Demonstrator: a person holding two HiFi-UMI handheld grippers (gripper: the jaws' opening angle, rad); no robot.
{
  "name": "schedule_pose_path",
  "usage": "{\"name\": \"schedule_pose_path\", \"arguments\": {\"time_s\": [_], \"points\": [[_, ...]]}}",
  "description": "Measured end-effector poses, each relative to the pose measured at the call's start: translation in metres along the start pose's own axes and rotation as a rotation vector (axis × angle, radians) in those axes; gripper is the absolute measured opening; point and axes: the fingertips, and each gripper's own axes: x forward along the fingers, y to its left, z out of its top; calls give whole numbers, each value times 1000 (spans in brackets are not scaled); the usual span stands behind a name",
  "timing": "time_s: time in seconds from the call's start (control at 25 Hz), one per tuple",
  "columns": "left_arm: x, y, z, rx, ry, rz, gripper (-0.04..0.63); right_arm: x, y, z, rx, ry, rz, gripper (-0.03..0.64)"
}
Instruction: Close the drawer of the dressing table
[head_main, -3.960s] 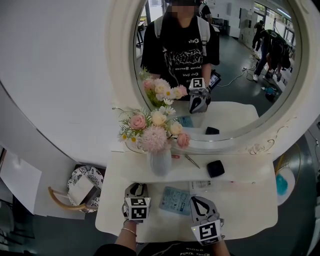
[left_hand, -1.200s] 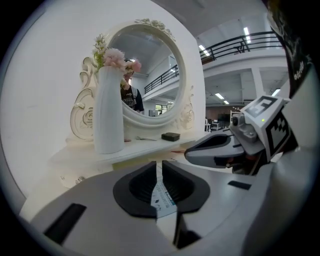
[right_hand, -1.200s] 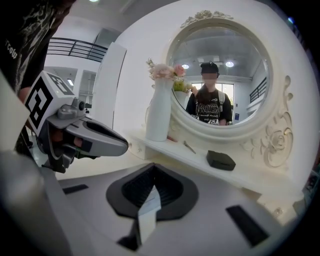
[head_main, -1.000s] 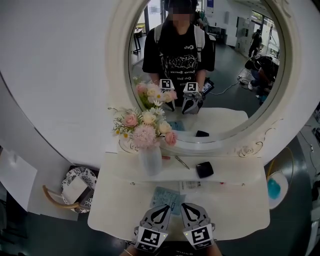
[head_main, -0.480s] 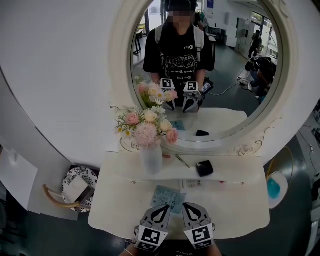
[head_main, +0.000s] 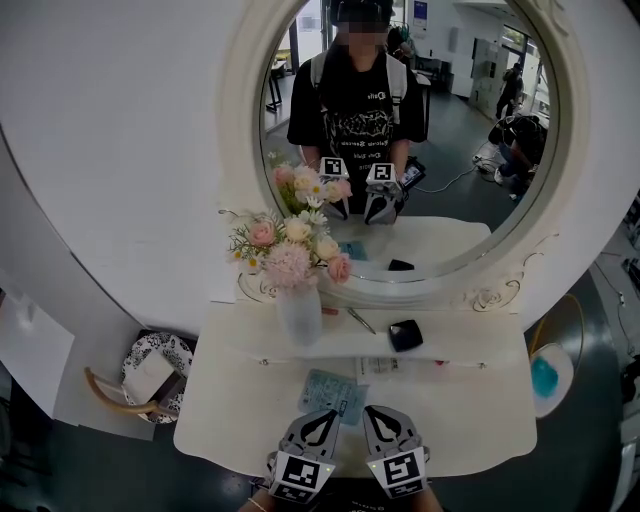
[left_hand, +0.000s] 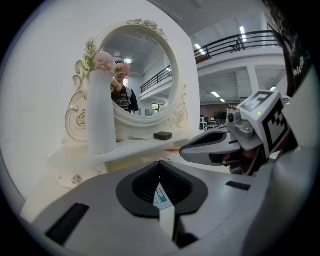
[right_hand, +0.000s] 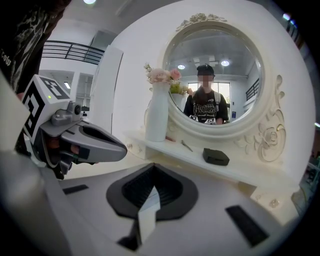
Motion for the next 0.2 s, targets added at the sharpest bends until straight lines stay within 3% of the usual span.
{"name": "schedule_pose_path", "arguments": {"time_s": [0.2], "points": [[1,0,2,-7,7,16,15,-2,-4,-1,-3,-2,-3,9]]}}
